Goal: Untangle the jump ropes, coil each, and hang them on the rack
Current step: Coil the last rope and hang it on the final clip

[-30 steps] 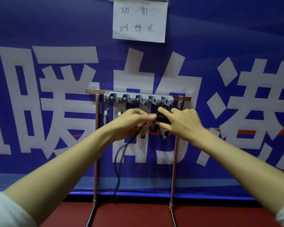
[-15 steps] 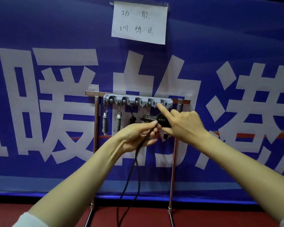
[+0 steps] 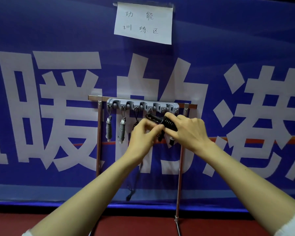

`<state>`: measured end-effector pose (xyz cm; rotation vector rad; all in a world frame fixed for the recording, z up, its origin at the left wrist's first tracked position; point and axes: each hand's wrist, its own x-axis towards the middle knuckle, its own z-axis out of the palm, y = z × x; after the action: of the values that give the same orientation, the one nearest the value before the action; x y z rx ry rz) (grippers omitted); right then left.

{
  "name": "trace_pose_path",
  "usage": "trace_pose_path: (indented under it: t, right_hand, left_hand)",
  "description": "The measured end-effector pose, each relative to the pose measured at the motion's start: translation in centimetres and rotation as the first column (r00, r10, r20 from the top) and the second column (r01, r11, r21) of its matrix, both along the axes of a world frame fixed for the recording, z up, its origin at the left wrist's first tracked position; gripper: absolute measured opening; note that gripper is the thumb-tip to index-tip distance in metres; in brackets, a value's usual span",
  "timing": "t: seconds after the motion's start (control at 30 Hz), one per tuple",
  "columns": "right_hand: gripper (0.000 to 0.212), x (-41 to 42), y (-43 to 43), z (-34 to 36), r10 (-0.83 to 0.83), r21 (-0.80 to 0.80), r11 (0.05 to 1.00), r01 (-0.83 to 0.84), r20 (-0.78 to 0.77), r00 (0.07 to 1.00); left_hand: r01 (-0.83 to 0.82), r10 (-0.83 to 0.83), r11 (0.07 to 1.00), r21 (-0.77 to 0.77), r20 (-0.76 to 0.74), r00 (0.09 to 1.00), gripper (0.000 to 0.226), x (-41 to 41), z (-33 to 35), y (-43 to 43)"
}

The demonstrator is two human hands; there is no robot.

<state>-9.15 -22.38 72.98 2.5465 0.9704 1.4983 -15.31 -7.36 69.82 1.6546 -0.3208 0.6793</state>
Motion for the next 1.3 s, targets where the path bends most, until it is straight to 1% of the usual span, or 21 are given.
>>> trace_pose_path:
  t: [0.03,0.07,0.1,0.2,0.27,0.4,0.5,0.63,0.67,0.73,0.8,0.83,0.9,0.93,0.97,1.0,1.07,1.13,1.2,1.23,1.3]
  right_hand:
    - [0.050,0.2,0.0,0.0,0.020,0.009,1.000,-0.021,0.053,0.998]
    - [0.051,0.3,0.0,0.1,0.043,0.022,0.999,-0.046,0.096,0.994]
    - [0.052,0.5,-0.1,0.2,0.064,0.030,0.997,-0.068,0.120,0.991]
    - [0.053,0.7,-0.2,0.8,0.105,0.051,0.992,-0.119,0.220,0.970]
    - [0.052,0.8,-0.1,1.1,0.099,0.040,0.993,-0.114,0.275,0.956]
    - [0.053,0.7,-0.2,1.3,0.111,0.004,0.993,-0.117,0.297,0.948]
    - [0.055,0.3,-0.5,1.2,0.117,-0.002,0.993,-0.121,0.290,0.950]
    - [0.058,-0.6,-0.6,0.7,0.155,0.052,0.985,-0.167,0.180,0.971]
    - [0.058,-1.1,-0.5,0.9,0.174,0.069,0.981,-0.184,0.122,0.977]
    - [0.054,-2.0,-0.4,1.2,0.214,0.122,0.972,-0.202,-0.101,0.972]
    - [0.051,-2.5,-0.5,1.4,0.320,0.229,0.940,-0.254,-0.324,0.890]
    - [0.050,-2.8,-0.4,1.5,0.418,0.328,0.897,-0.295,-0.417,0.807]
    - [0.049,-3.2,0.0,1.6,0.635,0.560,0.759,-0.332,-0.525,0.566]
    - [0.054,-3.2,0.2,1.6,0.711,0.650,0.692,-0.315,-0.537,0.454]
    - [0.063,-3.4,0.4,1.7,0.747,0.706,0.654,-0.270,-0.547,0.379]
    - [0.073,-3.5,0.6,1.9,0.752,0.728,0.648,-0.225,-0.562,0.345]
    - [0.085,-3.6,0.7,2.4,0.721,0.715,0.678,-0.171,-0.602,0.342]
    - [0.087,-3.4,0.7,2.3,0.686,0.686,0.712,-0.152,-0.633,0.358]
    - [0.082,-3.1,0.7,1.8,0.692,0.701,0.701,-0.128,-0.627,0.357]
    - [0.080,-3.1,0.7,1.6,0.706,0.716,0.687,-0.122,-0.617,0.349]
    - [0.083,-3.1,0.6,1.3,0.719,0.725,0.675,-0.134,-0.606,0.341]
  left_hand:
    - [0.146,-0.163,0.984,-0.100,-0.190,0.968,0.029,-0.3,0.5,0.0]
    - [0.245,-0.280,0.958,-0.146,-0.318,0.906,0.035,-0.4,1.0,0.3]
    - [0.318,-0.366,0.930,-0.184,-0.385,0.847,0.039,-0.4,1.4,0.7]
    - [0.402,-0.547,0.830,-0.387,-0.423,0.723,0.049,0.2,2.3,2.1]
    - [0.415,-0.623,0.766,-0.491,-0.406,0.669,0.042,0.4,2.4,2.6]
    - [0.399,-0.668,0.714,-0.575,-0.388,0.635,0.023,0.1,2.2,2.5]
    - [0.387,-0.603,0.764,-0.517,-0.355,0.714,0.012,0.2,1.5,2.9]
    - [0.294,-0.352,0.925,-0.240,-0.254,0.901,0.017,0.2,0.7,3.0]
    - [0.259,-0.300,0.945,-0.201,-0.208,0.931,0.016,0.2,0.5,3.0]
    - [0.221,-0.245,0.959,-0.180,-0.130,0.961,0.014,0.0,0.3,2.6]
    - [0.268,-0.295,0.937,-0.224,-0.099,0.950,0.017,0.0,0.1,2.1]
    - [0.303,-0.332,0.921,-0.245,-0.083,0.940,0.019,-0.2,0.2,1.8]
    - [0.351,-0.370,0.901,-0.253,-0.030,0.929,0.021,-0.4,0.6,1.5]
    - [0.354,-0.364,0.903,-0.243,0.004,0.931,0.023,-0.4,0.8,1.4]
    - [0.342,-0.344,0.912,-0.226,0.031,0.938,0.026,-0.4,1.0,1.4]
    - [0.321,-0.317,0.925,-0.206,0.049,0.947,0.025,-0.5,1.1,1.3]
    - [0.267,-0.260,0.947,-0.179,0.065,0.964,0.019,-0.6,1.2,1.2]
    - [0.228,-0.220,0.962,-0.153,0.067,0.973,0.015,-0.7,1.1,1.0]
    - [0.200,-0.196,0.973,-0.113,0.039,0.980,0.013,-1.0,1.3,0.9]
    - [0.216,-0.215,0.970,-0.111,0.014,0.976,0.012,-1.0,1.4,1.0]
    - [0.353,-0.369,0.919,-0.176,-0.068,0.927,0.016,-1.1,1.6,1.3]
